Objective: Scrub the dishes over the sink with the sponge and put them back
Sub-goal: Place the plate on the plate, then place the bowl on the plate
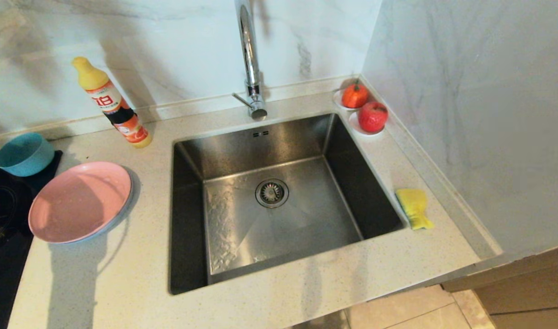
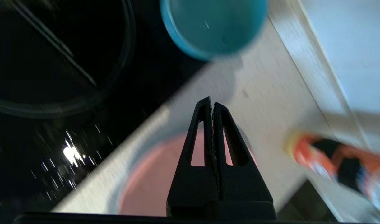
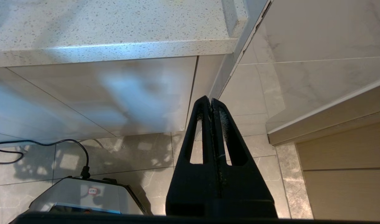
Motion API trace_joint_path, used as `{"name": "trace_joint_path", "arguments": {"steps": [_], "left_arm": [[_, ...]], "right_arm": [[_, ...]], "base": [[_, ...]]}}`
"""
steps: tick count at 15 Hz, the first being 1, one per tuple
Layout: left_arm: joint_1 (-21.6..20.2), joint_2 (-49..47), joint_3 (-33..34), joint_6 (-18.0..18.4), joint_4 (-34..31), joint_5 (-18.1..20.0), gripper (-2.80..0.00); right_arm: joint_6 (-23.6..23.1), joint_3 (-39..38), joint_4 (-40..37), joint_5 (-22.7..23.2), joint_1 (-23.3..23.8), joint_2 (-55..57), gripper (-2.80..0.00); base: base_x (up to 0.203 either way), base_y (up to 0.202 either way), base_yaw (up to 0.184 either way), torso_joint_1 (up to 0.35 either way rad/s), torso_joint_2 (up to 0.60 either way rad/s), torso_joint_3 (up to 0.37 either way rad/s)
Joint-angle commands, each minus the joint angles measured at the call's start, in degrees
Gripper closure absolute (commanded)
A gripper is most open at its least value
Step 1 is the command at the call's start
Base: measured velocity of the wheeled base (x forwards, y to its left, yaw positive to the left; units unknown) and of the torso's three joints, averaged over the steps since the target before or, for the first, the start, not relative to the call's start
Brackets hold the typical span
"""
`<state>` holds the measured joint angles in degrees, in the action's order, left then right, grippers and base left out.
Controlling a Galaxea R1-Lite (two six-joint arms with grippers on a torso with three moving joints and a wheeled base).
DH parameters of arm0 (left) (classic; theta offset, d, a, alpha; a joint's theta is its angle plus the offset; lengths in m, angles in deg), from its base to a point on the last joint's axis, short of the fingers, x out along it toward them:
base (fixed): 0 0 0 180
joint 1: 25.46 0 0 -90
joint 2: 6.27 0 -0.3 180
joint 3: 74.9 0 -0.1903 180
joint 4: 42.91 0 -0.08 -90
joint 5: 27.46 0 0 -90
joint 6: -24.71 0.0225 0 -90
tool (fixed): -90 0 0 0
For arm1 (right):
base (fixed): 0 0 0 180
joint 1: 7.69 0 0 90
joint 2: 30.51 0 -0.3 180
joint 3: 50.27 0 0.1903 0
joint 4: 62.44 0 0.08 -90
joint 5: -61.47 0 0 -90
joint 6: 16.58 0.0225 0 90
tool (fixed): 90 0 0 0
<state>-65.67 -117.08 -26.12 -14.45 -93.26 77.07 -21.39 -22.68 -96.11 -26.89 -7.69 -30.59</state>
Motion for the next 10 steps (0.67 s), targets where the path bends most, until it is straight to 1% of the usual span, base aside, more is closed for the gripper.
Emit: {"name": "trace_joint_path", "arguments": {"steps": [1,2,3,4,5,6,8,10], "left_arm": [[-0.13,-2.33,0.01,1.87,1.4,-2.02,0.0],[-0.13,-2.86,0.01,3.09,2.35,-3.18,0.0],[-0.06,-3.46,0.01,4.77,3.49,-3.55,0.0],[-0.04,-3.72,0.01,5.65,4.17,-3.64,0.0],[-0.04,-4.29,0.01,8.57,5.53,-3.64,0.0],[-0.03,-4.5,0.01,9.92,6.23,-3.64,0.0],[0.23,-5.72,0.05,16.66,9.19,-3.62,0.0],[0.39,-7.41,0.07,21.91,11.55,-3.64,0.0]], "right_arm": [[-0.02,0.0,-0.07,0.02,0.0,0.07,0.0],[-0.02,0.0,-0.07,0.02,0.0,0.07,0.0],[-0.02,0.0,-0.06,0.02,0.0,0.07,0.0],[-0.02,0.0,-0.07,0.02,0.0,0.07,0.0],[-0.02,0.0,-0.07,0.02,0.0,0.07,0.0],[-0.02,0.0,-0.07,0.02,0.0,0.07,0.0],[-0.02,0.0,-0.07,0.02,0.0,0.07,0.0],[-0.02,0.0,-0.07,0.02,0.0,0.07,0.0]], "base": [[0.0,0.0,0.0,0.0,0.0,0.0],[0.0,0.0,0.0,0.0,0.0,0.0],[0.0,0.0,0.0,0.0,0.0,0.0],[0.0,0.0,0.0,0.0,0.0,0.0],[0.0,0.0,0.0,0.0,0.0,0.0],[0.0,0.0,0.0,0.0,0.0,0.0],[0.0,0.0,0.0,0.0,0.0,0.0],[0.0,0.0,0.0,0.0,0.0,0.0]]}}
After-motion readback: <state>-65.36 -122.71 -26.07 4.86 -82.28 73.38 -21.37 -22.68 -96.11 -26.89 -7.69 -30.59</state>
